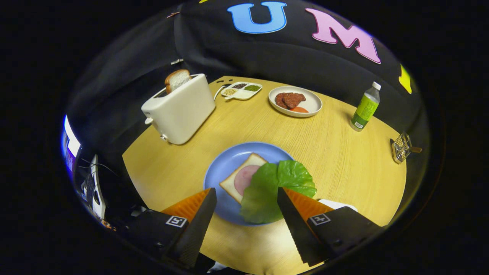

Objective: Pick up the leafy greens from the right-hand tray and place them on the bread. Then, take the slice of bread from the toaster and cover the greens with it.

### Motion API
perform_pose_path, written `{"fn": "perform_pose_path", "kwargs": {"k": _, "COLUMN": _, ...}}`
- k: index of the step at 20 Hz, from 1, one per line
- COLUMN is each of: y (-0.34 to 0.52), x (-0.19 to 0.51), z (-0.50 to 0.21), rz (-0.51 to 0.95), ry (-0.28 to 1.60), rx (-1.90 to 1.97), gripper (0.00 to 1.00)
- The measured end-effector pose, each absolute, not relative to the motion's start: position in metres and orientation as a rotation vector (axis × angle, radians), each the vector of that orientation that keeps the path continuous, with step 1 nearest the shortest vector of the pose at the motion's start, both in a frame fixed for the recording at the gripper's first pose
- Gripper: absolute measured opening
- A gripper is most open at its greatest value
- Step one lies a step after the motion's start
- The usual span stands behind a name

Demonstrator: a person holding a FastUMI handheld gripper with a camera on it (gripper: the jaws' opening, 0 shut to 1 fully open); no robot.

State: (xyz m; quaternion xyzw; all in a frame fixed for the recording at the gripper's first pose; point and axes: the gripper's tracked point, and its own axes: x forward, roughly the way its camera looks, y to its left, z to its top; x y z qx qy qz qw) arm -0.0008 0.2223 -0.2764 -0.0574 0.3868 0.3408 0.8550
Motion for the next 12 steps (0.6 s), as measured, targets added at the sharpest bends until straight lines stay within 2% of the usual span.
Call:
{"fn": "perform_pose_path", "kwargs": {"k": 7, "y": 0.320, "x": 0.027, "z": -0.161, "rz": 0.812, "ry": 0.575, "rx": -0.073, "gripper": 0.99}}
{"fn": "perform_pose_path", "kwargs": {"k": 12, "y": 0.403, "x": 0.043, "z": -0.125, "rz": 0.848, "ry": 0.489, "rx": -0.067, "gripper": 0.99}}
